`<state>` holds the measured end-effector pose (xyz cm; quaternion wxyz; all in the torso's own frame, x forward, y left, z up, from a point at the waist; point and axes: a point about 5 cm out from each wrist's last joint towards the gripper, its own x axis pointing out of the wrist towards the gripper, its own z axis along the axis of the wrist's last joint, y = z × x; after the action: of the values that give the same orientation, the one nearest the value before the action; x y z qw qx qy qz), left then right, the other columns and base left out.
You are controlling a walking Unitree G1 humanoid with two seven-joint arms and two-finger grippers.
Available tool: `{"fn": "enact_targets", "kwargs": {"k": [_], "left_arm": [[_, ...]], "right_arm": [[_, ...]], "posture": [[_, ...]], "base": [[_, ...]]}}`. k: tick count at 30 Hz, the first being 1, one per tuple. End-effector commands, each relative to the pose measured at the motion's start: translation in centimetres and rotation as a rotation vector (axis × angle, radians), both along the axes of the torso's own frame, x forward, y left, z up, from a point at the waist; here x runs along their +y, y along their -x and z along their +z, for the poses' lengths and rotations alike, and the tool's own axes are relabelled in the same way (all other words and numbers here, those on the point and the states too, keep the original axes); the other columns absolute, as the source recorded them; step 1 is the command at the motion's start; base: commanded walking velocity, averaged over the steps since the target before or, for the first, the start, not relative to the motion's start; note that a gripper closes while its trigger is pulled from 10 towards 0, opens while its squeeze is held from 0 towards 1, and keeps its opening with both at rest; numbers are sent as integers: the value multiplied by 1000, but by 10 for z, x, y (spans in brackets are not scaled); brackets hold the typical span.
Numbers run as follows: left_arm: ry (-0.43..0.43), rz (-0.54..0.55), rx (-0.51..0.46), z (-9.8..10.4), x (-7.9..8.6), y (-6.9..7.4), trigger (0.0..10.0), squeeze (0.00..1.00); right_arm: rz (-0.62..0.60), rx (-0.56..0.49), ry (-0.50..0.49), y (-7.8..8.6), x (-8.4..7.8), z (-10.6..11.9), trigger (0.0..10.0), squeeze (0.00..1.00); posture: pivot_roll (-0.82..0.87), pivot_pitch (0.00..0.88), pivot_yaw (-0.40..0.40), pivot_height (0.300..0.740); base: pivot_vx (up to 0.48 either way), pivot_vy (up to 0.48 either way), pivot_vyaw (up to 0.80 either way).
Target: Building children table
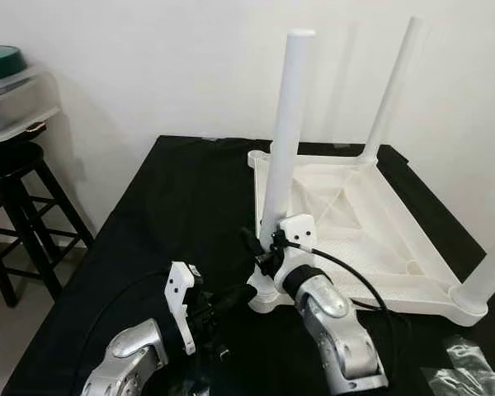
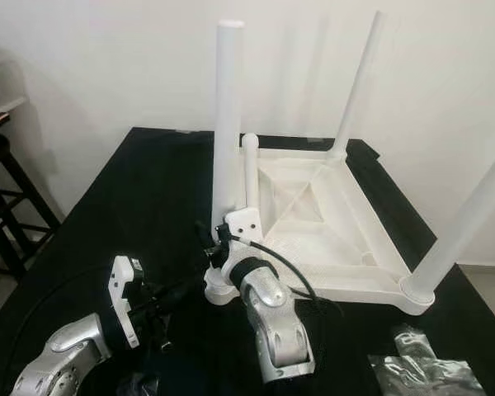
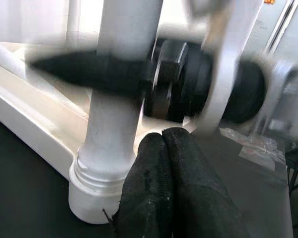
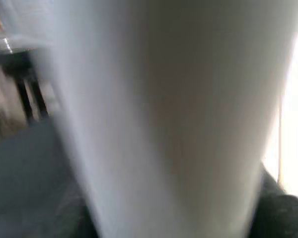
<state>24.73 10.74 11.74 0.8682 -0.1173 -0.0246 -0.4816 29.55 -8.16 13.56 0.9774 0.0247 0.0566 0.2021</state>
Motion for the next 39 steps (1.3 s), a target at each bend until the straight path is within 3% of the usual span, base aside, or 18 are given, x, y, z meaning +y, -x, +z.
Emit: {"fn": "enact_targets", "kwargs": {"k": [1, 2, 4, 5, 6, 8, 9, 13, 17, 21, 22, 23, 24, 32, 39], "left_arm": [[-10, -4, -4, 1, 0, 0, 10000, 0], [-10, -9, -3, 1, 0, -1, 10000, 0], [-10, -12, -2, 1, -1, -1, 10000, 0], [-10, -13, -2, 1, -1, -1, 10000, 0], [-10, -13, -2, 1, -1, -1, 10000, 0], [-10, -13, -3, 1, -1, -2, 10000, 0], [-10, -12, -4, 1, -2, -2, 10000, 0], [-10, -10, -6, 1, -2, -2, 10000, 0], [-14, -10, -8, 0, -2, -2, 10000, 0], [-17, -11, -8, 0, -2, -2, 10000, 0], [-18, -12, -8, 0, -2, -1, 10000, 0], [-18, -12, -8, 0, -2, -1, 10000, 0], [-19, -13, -8, 0, -2, -1, 10000, 0], [-19, -14, -7, -1, -2, 0, 10000, 0], [-17, -15, -6, -1, -2, 0, 10000, 0]], "right_arm": [[37, 54, -51, 3, 1, -7, 10000, 1000], [128, 17, -81, 0, 2, 3, 10000, 1000], [191, -9, -97, -2, 3, 9, 10000, 1000], [295, -48, -98, -3, 3, 18, 10000, 1000], [295, -48, -98, -3, 3, 18, 10000, 1000], [445, -86, -80, -5, 0, 28, 10000, 1000], [563, -108, -28, -8, -6, 33, 10000, 0], [753, -136, 83, -12, -20, 39, 10000, 0], [883, -76, 84, -20, -31, 42, 10000, 0], [923, -35, 59, -31, -38, 43, 10000, 0], [923, -13, 40, -35, -41, 42, 1098, 0], [923, -13, 40, -35, -41, 42, 1098, 0], [932, -10, 35, -38, -42, 41, 0, 0], [958, 21, -9, -39, -48, 34, 0, 0], [850, -3, 0, -37, -60, 25, 0, 0]], "posture": [[-47, 0, -20, 740], [-48, 0, -16, 740], [-49, 0, -15, 740], [-49, 0, -15, 740], [-49, 0, -15, 740], [-46, 0, -14, 740], [-43, 0, -17, 740], [-40, 0, -17, 740], [-33, 0, -16, 740], [-23, 0, -14, 740], [-20, 0, -14, 740], [-20, 0, -14, 740], [-20, 0, -14, 740], [-19, 0, -12, 740], [-26, 0, -10, 740]], "base": [[0, 0, 0], [0, 0, 0], [0, 0, 0], [0, 0, 0], [0, 0, 0], [0, 0, 0], [0, 0, 0], [0, 0, 0], [0, 0, 0], [0, 0, 0], [0, 0, 0], [0, 0, 0], [0, 0, 0], [0, 0, 0], [0, 0, 0]]}}
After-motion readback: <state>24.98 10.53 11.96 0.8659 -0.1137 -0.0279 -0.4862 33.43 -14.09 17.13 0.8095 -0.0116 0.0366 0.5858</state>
